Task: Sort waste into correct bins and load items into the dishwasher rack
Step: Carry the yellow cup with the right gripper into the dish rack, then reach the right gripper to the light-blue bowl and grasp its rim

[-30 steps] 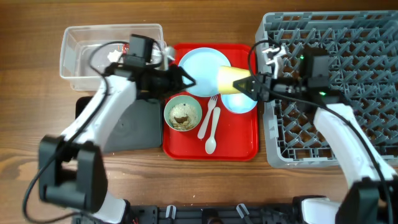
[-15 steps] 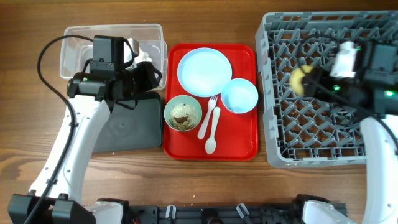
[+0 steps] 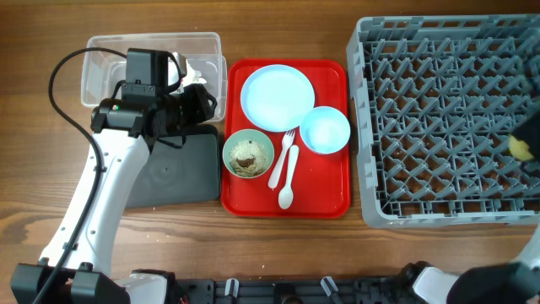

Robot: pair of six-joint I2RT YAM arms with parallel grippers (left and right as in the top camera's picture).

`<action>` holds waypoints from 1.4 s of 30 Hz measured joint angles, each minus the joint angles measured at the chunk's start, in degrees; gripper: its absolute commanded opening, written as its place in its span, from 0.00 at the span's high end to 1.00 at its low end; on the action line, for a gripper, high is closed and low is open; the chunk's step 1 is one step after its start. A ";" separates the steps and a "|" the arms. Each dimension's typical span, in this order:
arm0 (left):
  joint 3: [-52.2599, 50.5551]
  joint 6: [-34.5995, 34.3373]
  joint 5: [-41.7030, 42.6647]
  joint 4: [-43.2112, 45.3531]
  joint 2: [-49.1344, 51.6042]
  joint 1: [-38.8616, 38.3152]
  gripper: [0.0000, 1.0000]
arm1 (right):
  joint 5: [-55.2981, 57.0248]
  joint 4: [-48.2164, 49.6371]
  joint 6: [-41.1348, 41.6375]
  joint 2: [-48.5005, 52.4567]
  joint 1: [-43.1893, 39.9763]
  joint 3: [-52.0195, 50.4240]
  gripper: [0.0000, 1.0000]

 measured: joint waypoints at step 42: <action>0.00 0.39 0.00 -4.02 0.00 0.00 0.38 | -25.86 -5.73 -11.58 5.70 32.20 9.07 0.14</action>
